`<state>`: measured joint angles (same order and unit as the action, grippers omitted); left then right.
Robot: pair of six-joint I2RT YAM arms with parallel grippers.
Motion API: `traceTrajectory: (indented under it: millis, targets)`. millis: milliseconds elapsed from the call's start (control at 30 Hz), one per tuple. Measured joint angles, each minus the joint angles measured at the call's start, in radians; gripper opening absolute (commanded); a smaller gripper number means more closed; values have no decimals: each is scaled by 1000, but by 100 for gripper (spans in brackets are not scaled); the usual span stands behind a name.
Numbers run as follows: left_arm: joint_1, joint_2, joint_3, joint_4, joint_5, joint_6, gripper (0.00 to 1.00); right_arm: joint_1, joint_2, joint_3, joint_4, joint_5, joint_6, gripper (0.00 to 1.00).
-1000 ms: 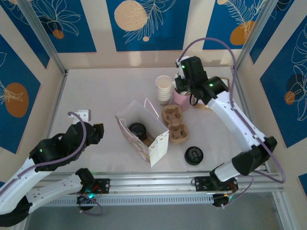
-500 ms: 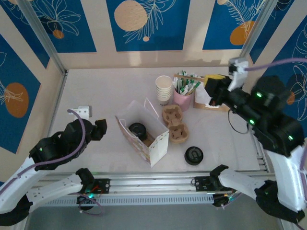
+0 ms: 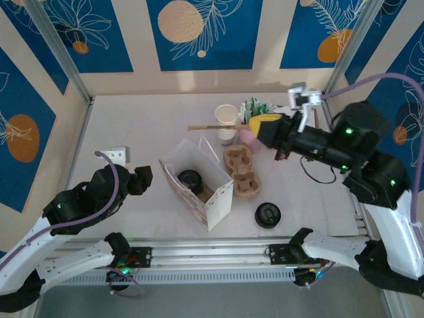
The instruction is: Pack the takeout coffee
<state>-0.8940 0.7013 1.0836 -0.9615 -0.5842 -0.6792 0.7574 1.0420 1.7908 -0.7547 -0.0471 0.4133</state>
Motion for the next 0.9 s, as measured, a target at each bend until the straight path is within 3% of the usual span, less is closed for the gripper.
traceTrajectory:
  millis: [233, 533, 767, 900]
  targets:
    - [0, -1, 0, -23, -12, -11, 67, 229, 121, 90, -159, 250, -97, 0]
    - [0, -6, -1, -27, -23, -18, 67, 376, 268, 177, -345, 436, -152, 0]
    - [0, -6, -4, -35, -27, -21, 67, 404, 399, 177, -449, 526, -163, 0]
    - [0, -12, -10, -43, -27, -21, 68, 405, 447, 182, -495, 555, -163, 8]
